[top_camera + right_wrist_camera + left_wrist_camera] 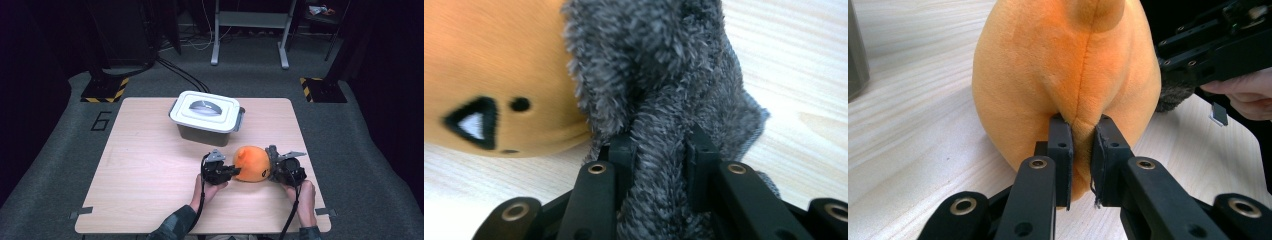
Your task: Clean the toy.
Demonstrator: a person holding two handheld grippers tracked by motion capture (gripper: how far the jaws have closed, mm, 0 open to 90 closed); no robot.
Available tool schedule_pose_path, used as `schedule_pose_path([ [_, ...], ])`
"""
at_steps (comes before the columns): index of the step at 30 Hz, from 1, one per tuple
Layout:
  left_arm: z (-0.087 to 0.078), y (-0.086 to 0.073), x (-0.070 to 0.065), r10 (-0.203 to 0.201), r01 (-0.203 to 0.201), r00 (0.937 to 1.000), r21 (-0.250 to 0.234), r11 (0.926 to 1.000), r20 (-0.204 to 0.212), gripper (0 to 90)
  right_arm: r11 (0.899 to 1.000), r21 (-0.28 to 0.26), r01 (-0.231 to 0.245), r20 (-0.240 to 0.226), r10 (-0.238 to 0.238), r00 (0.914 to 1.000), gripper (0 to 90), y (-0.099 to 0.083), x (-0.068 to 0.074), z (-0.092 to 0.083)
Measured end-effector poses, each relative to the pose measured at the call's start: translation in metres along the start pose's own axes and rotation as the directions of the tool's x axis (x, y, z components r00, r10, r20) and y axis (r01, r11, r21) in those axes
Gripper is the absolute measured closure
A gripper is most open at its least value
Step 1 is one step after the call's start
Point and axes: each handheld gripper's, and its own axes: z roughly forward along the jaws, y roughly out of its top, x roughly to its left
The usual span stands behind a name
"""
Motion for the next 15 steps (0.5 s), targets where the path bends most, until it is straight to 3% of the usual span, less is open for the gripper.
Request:
schedule_pose_path([
  [7, -0.001, 0.000, 0.001, -0.002, 0.002, 1.0000, -0.004, 1.0000, -0.006, 80.6, 1.000, 0.010, 0.002, 0.004, -0.002, 1.0000, 71.0, 0.000, -0.003, 0.000],
  [12, -0.002, -0.001, 0.002, -0.009, 0.009, 0.9999, -0.004, 1.0000, -0.007, 80.5, 0.999, -0.038, 0.001, 0.031, 0.000, 0.9995, 71.0, 0.006, -0.003, -0.025],
  [15, -0.002, -0.001, 0.002, -0.010, 0.010, 0.9999, -0.002, 0.9999, -0.006, 80.4, 0.995, -0.091, 0.032, 0.046, -0.027, 0.9986, 71.0, 0.013, 0.002, -0.043],
])
